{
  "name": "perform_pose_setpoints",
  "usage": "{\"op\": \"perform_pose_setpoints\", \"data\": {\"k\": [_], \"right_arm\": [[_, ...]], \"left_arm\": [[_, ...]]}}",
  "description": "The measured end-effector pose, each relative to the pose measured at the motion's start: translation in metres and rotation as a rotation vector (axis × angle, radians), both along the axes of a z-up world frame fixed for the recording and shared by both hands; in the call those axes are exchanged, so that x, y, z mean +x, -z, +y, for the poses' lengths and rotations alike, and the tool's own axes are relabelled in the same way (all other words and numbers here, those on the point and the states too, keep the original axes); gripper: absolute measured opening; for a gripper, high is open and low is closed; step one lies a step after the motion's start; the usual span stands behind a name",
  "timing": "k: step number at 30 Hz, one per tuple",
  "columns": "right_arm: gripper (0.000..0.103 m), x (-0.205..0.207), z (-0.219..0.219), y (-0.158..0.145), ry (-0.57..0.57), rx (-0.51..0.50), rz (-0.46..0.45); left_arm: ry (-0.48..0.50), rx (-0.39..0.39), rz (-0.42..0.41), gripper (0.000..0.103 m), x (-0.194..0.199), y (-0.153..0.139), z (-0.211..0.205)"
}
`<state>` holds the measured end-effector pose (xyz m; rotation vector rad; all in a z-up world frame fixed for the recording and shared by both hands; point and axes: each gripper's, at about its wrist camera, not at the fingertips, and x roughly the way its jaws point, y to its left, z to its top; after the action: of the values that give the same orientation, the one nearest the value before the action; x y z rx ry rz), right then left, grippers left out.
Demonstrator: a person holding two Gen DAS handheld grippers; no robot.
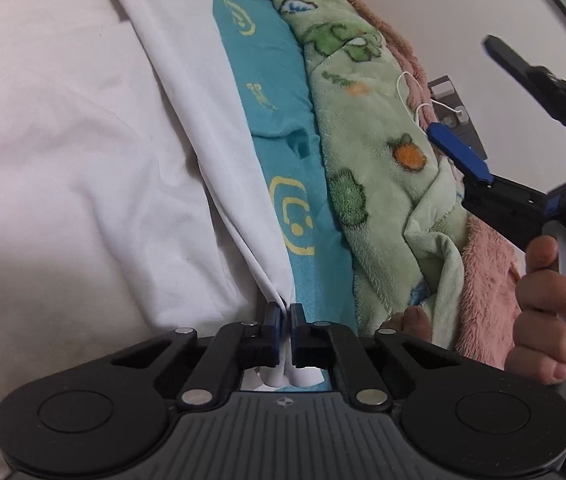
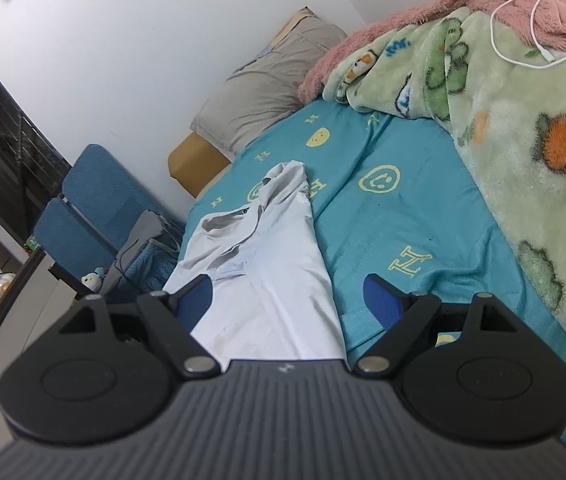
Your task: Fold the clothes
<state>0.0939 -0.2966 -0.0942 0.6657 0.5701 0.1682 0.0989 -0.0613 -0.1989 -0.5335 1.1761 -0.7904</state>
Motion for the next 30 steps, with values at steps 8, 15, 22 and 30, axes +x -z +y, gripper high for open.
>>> {"op": "perform_pose_setpoints", "data": {"k": [8, 15, 22, 30], "right_arm": [[0.085, 0.002, 0.004, 0.003, -0.010, -0.022, 0.022], [0.085, 0.002, 0.007, 0.003, -0.014, -0.042, 0.041], [0.084, -0.004, 0.016, 0.000, -0.007, -0.122, 0.047], [0.084, 0.018, 0.024, 0.004, 0.035, -0.167, 0.034]], "left_arm": [[-0.153, 0.003, -0.048, 0.003, -0.021, -0.071, 0.055], [-0.231, 0.279, -0.014, 0.003, -0.035, -0.071, 0.076], [-0.260, 0.235, 0.061, 0.050, -0.008, -0.058, 0.099], [-0.461, 0.316, -0.149, 0.072, 0.126, -0.062, 0.113]]}}
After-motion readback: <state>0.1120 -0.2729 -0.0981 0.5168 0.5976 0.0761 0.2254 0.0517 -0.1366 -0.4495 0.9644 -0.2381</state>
